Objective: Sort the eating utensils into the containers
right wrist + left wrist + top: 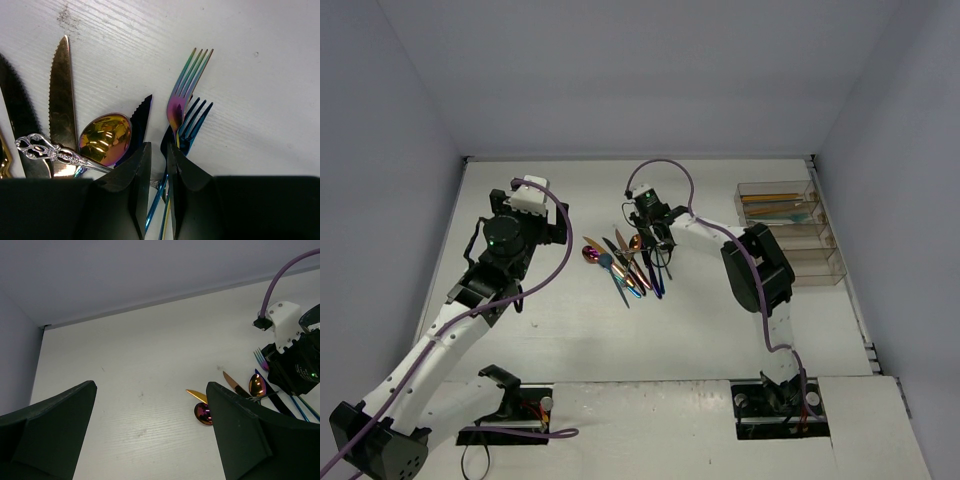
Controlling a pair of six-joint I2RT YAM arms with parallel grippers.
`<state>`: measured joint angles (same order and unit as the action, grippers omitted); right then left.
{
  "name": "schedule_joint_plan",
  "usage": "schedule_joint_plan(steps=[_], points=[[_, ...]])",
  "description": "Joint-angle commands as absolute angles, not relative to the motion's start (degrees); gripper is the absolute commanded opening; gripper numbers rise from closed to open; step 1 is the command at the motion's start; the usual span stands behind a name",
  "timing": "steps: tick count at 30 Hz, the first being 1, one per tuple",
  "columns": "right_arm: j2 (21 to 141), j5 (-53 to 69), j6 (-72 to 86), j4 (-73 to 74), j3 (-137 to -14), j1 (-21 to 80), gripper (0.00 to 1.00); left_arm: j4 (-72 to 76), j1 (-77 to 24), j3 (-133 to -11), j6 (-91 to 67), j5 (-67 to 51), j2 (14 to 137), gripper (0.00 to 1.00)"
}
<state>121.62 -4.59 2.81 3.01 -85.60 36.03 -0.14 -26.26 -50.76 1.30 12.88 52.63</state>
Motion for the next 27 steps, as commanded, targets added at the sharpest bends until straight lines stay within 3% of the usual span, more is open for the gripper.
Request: schedule_joint_plan(steps=[1,27], points=[[116.3,-6.7,1.5,2.0,-86.3,35.7,0.17,3.3,-26.6,-53.4,0.6,12.4,52.9,0.90],[118.4,-5.3,2.2,2.0,-85.6,33.8,0.17,3.3,-26.7,-53.6,0.6,12.6,53.0,0.90]])
